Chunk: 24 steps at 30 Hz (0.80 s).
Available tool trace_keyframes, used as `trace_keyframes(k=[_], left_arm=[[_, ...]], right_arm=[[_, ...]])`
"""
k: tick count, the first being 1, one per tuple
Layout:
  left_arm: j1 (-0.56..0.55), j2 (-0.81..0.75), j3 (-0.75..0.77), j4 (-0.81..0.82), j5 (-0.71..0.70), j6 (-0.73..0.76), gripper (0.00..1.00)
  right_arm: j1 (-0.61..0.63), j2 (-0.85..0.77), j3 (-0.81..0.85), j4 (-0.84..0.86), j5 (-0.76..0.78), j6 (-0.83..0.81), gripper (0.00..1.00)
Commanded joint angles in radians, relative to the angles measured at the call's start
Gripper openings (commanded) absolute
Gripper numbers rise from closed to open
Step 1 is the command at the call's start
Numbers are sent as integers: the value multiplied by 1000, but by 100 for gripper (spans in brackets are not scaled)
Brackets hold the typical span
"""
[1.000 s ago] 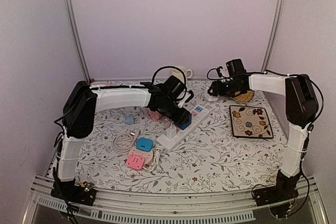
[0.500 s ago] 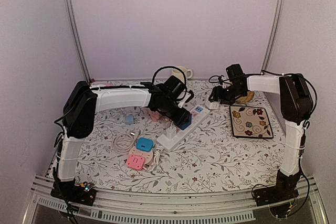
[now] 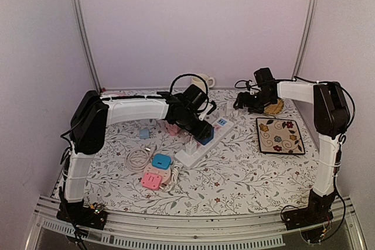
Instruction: Pull the plug off the socket
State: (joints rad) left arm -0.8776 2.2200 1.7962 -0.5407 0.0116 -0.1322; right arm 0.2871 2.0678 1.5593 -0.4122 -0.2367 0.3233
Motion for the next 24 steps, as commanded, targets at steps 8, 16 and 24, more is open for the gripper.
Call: trace_keyframes(k=[8,16,24], left_arm=[[-28,57,14,-80,38,-3,45],[-42,90,72,-79,40,-4,45],[-59,134,154,-81,40,-11,45]], right_arm=[[73,-22,14,-24,-22,-79,86],[159,-7,-33,-24,-1,-156,87],[169,-12,-111,-11,26,-156,87]])
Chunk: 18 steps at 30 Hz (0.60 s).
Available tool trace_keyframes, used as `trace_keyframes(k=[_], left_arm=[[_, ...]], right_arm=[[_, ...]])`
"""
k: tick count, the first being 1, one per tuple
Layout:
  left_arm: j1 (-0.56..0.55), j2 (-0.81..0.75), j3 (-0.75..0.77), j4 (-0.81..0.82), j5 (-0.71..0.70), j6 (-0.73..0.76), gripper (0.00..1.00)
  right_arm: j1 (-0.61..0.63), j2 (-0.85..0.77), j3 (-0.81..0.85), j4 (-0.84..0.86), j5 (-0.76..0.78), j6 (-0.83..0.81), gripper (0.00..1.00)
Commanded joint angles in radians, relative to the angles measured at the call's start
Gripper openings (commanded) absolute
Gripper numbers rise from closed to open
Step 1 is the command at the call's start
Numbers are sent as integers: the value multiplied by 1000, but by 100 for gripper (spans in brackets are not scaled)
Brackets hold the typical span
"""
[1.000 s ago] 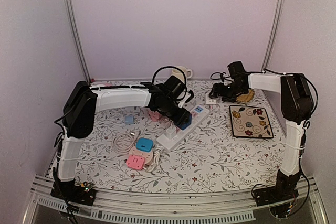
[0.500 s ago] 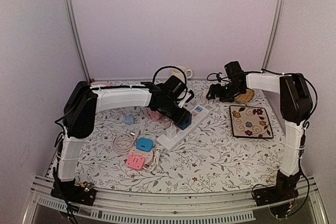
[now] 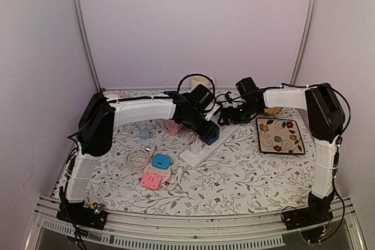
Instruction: Pull the plug off the socket
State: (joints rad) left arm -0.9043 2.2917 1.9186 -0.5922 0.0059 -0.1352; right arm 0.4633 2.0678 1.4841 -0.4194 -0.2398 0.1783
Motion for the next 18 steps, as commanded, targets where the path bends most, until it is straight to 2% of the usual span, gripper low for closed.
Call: trace_keyframes(k=[1,7,18], left_arm=[[-32,71,44,-31,47,-9,45],[-35,109,115,-57,32,-4,45],[-33,115,132,-64,2,-3,45]], right_arm=[[-8,-15,-44,-4,36,-11,87],[-7,-34,-84,-5,89,-11,87],[-9,-26,-84,-53,235,-4,87]])
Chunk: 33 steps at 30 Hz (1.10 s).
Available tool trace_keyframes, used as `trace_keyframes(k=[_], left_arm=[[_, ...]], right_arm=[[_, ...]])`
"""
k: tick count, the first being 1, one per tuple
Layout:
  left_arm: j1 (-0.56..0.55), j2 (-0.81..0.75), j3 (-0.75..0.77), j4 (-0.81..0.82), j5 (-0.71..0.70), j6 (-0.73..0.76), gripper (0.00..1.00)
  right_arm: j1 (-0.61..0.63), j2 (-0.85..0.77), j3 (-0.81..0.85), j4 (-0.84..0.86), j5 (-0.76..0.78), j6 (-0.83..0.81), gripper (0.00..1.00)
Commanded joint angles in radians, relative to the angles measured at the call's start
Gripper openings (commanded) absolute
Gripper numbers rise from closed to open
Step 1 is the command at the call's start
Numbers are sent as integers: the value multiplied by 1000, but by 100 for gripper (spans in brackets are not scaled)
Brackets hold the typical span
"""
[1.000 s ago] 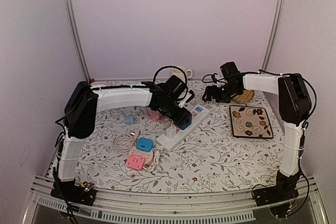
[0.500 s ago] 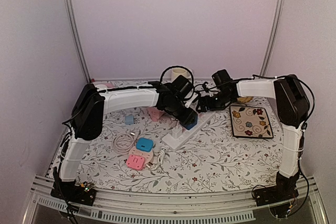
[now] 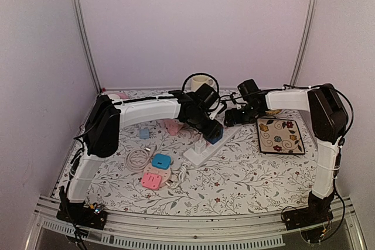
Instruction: Pull the plug off the socket
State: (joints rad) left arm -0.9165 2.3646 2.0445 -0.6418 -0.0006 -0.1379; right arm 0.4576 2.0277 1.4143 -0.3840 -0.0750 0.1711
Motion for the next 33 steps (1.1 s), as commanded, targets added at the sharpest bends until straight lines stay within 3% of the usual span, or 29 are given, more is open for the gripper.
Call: trace_keyframes(k=[1,33], left_arm=[[-21,42,6,-13,8,1,45],[9,-56,56,133,13,-53,45]], right_arm=[[-3,14,-17,-90,72,1,87],[3,81,-28,-122,141,-38,87]])
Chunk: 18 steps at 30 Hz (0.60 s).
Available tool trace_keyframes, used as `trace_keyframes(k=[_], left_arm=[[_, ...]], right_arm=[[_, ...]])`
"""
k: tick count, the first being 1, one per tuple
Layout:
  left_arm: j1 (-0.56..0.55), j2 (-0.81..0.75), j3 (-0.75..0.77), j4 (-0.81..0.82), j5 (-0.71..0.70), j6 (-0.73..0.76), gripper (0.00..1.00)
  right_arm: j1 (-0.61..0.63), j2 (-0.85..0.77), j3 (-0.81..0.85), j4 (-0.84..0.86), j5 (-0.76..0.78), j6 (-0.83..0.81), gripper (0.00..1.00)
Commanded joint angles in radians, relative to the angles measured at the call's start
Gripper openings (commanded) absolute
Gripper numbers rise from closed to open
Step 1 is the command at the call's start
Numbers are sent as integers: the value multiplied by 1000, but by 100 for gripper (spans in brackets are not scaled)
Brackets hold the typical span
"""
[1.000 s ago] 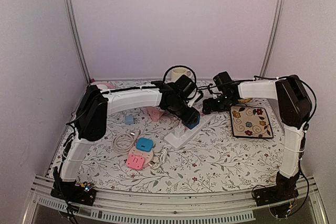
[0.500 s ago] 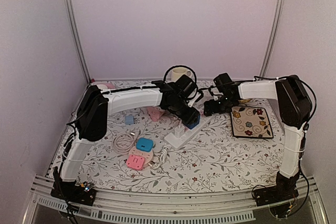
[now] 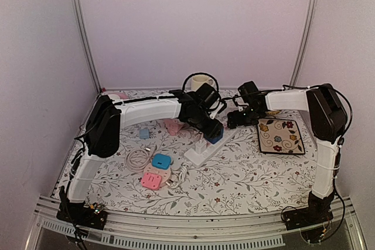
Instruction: Pull the plug off the socket
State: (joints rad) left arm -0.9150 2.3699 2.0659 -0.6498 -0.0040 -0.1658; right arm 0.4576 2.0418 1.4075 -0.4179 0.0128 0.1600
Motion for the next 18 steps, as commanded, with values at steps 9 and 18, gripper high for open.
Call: trace_keyframes(k=[9,18], left_arm=[[29,-107,-10,185,25,-49,45],[59,-138,-57,232,73,-95,45]], right_arm=[[3,78,-15,-90,55,-28,87],[3,79,-18,-93,64,-28,87]])
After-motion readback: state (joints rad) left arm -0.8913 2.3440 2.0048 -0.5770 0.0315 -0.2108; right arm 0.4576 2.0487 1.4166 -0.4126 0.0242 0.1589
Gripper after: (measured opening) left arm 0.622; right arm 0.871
